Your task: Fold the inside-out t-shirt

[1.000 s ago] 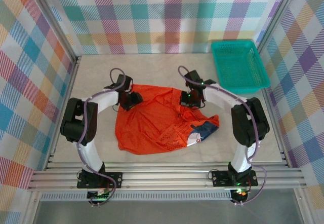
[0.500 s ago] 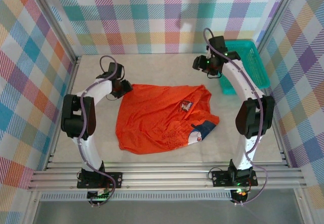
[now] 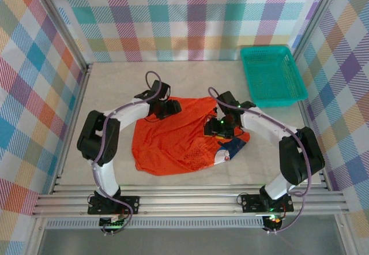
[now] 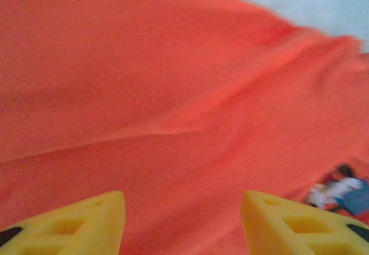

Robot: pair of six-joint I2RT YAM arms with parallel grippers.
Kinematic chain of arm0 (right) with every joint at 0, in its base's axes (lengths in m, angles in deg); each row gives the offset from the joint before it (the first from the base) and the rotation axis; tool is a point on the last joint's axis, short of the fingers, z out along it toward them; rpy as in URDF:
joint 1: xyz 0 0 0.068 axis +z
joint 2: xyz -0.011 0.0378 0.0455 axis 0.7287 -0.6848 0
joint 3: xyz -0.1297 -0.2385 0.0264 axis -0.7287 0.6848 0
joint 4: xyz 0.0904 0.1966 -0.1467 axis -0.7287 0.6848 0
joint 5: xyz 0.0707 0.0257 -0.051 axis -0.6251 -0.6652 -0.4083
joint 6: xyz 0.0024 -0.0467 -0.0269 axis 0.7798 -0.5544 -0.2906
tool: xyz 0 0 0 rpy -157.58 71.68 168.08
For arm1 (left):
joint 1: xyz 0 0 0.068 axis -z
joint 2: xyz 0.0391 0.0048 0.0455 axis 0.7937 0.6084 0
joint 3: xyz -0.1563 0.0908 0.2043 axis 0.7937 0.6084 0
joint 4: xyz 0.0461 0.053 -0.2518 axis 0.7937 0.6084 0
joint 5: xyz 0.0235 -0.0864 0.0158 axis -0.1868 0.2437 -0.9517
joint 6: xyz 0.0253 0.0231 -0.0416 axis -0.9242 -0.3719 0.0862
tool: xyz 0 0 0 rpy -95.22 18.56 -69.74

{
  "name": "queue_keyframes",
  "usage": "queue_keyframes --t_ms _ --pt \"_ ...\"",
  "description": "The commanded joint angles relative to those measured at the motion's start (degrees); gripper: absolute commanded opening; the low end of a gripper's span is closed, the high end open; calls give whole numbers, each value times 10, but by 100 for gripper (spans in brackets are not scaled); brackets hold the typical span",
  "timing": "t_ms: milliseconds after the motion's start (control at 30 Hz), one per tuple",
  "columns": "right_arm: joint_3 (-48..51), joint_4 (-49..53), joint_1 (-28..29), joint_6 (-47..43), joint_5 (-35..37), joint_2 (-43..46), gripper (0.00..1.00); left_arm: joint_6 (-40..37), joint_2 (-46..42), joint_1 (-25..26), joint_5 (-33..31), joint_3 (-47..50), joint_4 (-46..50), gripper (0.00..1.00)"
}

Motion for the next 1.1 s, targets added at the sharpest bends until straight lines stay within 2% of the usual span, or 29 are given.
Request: queue_keyframes --t_ms 0,233,333,400,433,533,700,800,933,1067 --pt "-16 -18 26 0 34 -16 55 8 18 -6 -10 -15 7 55" --pt "-73 -1 59 -9 79 -125 56 18 88 -23 13 -43 1 55" --pt "-80 -3 63 -5 83 -137 50 24 106 -41 28 -47 -2 54" --pt "-81 -4 63 -4 87 -135 40 25 112 -53 28 -47 -2 53" --pt "-82 -2 63 -5 88 -133 32 25 113 -58 28 -48 -1 53" --pt "-86 7 64 -9 94 -124 0 23 120 -68 27 -54 0 52" --pt "-90 42 64 -24 108 -71 0 23 146 -96 11 -82 17 50" --pt "-70 56 65 -36 89 -12 0 31 149 -128 2 -84 23 48" --pt "41 43 74 -8 44 85 0 33 121 -144 -11 -63 17 46" --pt "187 -53 89 71 8 140 0 46 76 -132 -7 -23 -15 45"
